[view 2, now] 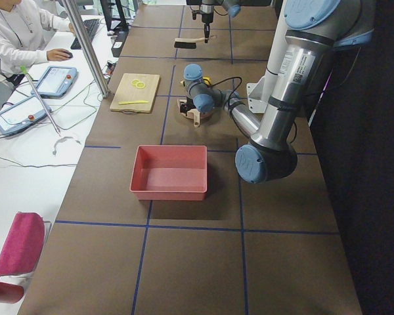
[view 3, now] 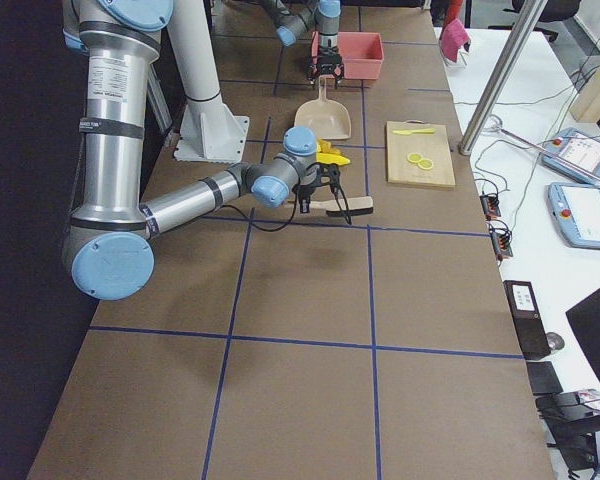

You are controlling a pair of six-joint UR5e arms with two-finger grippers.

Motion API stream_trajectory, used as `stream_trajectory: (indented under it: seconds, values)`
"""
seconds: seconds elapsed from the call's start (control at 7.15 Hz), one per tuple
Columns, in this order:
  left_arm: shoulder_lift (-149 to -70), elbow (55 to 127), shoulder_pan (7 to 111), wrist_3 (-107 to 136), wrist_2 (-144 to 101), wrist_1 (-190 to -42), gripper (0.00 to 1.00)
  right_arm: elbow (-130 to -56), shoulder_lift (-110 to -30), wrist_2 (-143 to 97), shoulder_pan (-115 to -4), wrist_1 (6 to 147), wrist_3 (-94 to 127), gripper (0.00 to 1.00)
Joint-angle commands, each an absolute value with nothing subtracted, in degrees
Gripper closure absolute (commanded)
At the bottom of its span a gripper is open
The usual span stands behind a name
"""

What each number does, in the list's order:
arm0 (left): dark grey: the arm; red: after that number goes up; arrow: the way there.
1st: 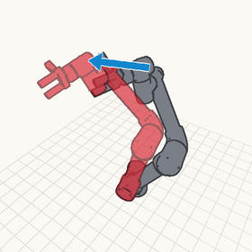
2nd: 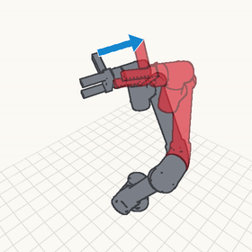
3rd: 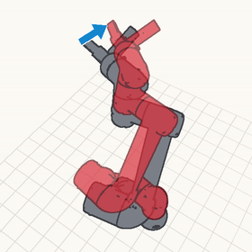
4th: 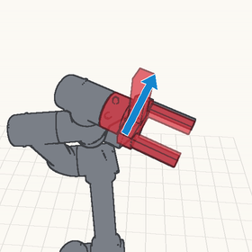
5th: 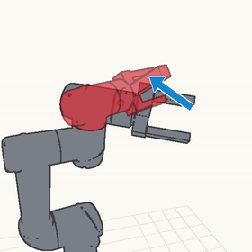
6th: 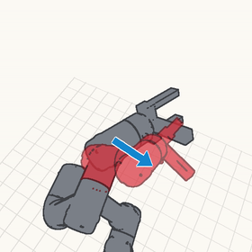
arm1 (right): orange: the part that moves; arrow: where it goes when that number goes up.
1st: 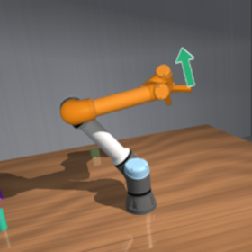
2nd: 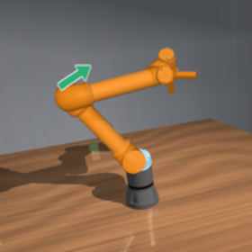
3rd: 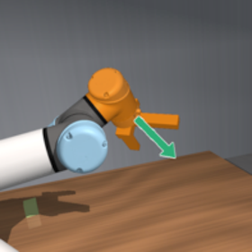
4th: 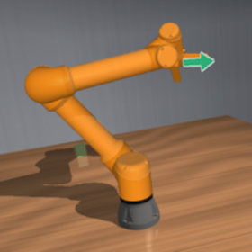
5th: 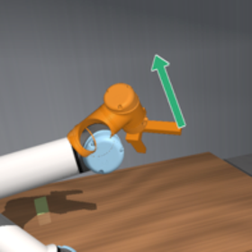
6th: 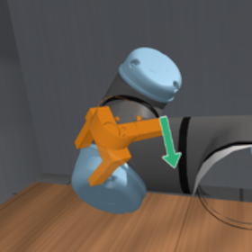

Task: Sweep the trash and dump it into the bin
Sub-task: 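Grasp the dustpan handle with the left gripper while the right brings the brush over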

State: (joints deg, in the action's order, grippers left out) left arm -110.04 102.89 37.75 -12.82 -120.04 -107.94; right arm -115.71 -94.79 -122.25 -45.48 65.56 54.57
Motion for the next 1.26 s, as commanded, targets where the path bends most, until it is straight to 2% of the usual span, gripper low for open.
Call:
stream_trajectory:
  seconds: [0.0, 0.28, 0.42, 0.56, 0.7, 0.84, 1.12]
  values:
    - [-108.29, 102.48, 36.22, -12.75, -119.53, -107.93, 0.06, -115.4, -90.55, -119.63, -42.9, 69.06, 55.8, 1.0]
    - [-108.37, 101.87, 36.04, -12.83, -119.27, -107.93, 0.09, -115.49, -87.11, -117.53, -39.75, 71.45, 60.45, 0.99]
    - [-108.37, 101.78, 35.95, -12.83, -118.22, -107.93, 0.25, -115.49, -86.93, -117.16, -38.77, 71.46, 60.64, 0.99]
    - [-108.37, 101.78, 35.95, -12.83, -117.69, -107.84, 0.45, -115.49, -86.84, -117.07, -38.24, 71.46, 60.64, 0.99]
    - [-108.37, 101.78, 35.95, -12.83, -117.6, -107.84, 0.7, -115.49, -86.57, -116.46, -37.45, 71.46, 61.08, 0.99]
    - [-108.46, 101.78, 35.95, -12.83, -117.42, -107.41, 0.91, -115.4, -85.96, -115.32, -35.44, 71.54, 63.43, 0.99]
    - [-108.89, 101.69, 35.69, -12.83, -116.72, -107.14, 0.93, -114.27, -83.51, -113.29, -31.31, 71.63, 68.08, 0.99]
